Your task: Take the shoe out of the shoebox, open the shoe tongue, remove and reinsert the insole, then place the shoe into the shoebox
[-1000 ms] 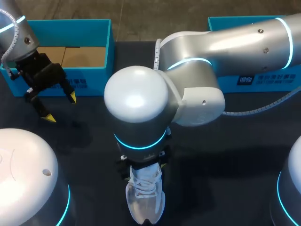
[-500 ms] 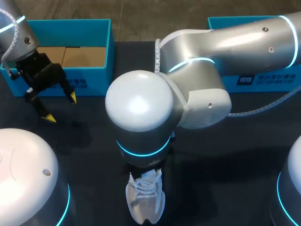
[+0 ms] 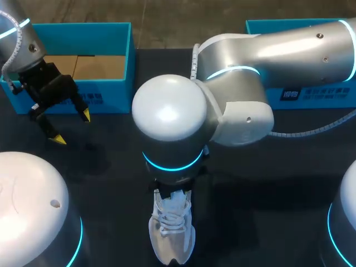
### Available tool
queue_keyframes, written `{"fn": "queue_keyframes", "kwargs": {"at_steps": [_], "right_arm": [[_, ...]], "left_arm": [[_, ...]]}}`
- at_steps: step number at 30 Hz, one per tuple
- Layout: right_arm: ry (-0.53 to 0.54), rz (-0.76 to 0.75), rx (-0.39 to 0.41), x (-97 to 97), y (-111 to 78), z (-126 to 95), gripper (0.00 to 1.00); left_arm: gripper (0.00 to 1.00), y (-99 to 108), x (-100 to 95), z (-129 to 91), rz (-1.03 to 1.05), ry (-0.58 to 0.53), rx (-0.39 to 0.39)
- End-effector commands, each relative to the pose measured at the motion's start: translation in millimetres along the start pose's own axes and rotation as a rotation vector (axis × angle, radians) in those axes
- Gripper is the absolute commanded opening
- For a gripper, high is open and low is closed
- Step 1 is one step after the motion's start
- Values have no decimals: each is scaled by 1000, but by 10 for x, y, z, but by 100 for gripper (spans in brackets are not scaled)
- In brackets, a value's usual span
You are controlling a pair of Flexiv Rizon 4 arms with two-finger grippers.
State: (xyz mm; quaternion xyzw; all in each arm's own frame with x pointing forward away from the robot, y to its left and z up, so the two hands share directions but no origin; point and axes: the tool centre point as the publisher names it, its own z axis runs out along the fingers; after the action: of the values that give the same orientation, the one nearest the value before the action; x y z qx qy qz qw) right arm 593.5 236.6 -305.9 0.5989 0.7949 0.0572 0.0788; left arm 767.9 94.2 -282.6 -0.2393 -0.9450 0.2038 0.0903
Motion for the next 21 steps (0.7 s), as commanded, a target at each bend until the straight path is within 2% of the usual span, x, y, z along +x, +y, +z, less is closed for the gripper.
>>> {"fn": "queue_keyframes", "kwargs": {"at_steps": [1,16,21], "right_arm": [[14,501,-6,-2,9,83,38],[39,490,40,-3,127,318,35],[40,477,35,89,78,279,35]], "left_arm": [[100,-2,0,-4,0,2,-2],[100,-2,0,-4,0,2,-2],[100,-2,0,-4,0,2,-2]]}}
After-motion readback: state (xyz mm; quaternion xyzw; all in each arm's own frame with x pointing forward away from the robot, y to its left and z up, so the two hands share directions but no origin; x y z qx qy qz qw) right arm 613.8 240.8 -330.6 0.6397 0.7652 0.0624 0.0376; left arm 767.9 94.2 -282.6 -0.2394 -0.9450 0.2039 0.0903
